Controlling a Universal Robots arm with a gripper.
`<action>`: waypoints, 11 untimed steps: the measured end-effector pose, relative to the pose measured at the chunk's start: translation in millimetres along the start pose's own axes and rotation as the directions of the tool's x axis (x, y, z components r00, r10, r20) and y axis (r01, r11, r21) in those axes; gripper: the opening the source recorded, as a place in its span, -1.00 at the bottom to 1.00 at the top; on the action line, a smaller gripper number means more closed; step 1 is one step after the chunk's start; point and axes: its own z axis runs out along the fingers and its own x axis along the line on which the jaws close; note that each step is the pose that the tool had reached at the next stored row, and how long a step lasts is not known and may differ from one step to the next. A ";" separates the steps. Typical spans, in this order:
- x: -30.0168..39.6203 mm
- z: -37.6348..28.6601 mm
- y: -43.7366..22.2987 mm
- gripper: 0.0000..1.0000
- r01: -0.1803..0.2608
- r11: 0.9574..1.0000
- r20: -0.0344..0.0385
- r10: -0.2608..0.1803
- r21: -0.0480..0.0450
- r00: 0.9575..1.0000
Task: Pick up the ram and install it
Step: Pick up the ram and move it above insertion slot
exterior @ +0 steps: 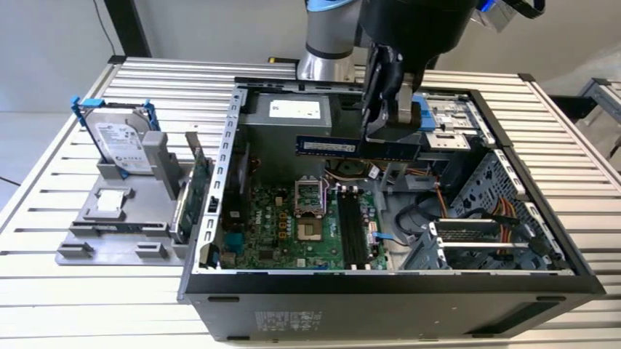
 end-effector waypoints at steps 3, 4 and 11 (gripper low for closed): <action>-0.3 -0.1 -3.2 -1.00 -0.001 1.000 0.000 0.001 0.000 1.000; -0.4 -0.2 -4.3 -1.00 -0.001 1.000 0.000 0.001 0.000 1.000; -0.9 -0.4 -11.0 -1.00 -0.006 1.000 0.000 0.006 0.000 1.000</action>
